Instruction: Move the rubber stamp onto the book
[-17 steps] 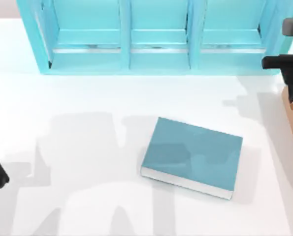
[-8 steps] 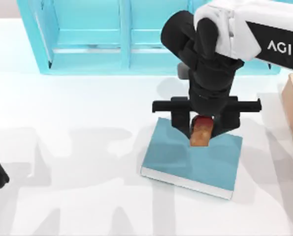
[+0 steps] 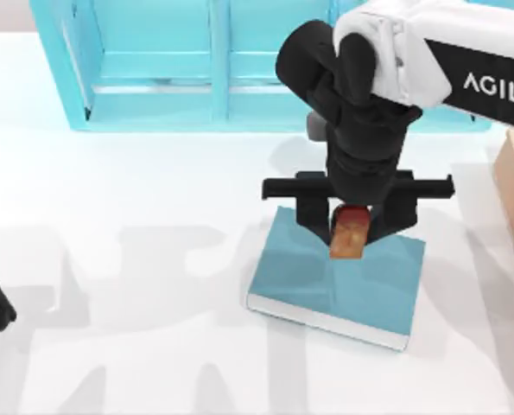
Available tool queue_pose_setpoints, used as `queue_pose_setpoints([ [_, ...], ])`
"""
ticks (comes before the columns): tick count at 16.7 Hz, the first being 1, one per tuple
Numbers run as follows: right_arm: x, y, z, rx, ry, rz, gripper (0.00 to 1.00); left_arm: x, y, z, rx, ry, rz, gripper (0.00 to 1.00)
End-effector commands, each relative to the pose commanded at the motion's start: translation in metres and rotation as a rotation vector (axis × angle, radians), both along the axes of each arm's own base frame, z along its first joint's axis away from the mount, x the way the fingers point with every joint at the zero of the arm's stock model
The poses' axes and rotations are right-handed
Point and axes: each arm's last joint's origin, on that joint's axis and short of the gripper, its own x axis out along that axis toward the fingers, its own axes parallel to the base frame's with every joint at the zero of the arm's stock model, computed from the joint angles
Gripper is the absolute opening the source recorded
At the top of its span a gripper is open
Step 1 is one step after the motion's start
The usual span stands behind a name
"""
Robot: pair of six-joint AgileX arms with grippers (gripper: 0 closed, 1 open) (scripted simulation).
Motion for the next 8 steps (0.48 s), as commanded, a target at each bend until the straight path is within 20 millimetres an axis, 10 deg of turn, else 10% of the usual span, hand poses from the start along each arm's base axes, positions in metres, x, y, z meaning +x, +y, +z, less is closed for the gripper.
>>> queue_pose_setpoints([
  [3, 0.0, 0.0001, 0.0002, 0.0, 0.0, 0.0, 0.0, 0.0, 0.0, 0.0, 0.0, 0.0, 0.0, 1.0],
  [8, 0.0, 0.0001, 0.0002, 0.0, 0.0, 0.0, 0.38, 0.0, 0.0, 0.0, 0.0, 0.0, 0.0, 1.0],
])
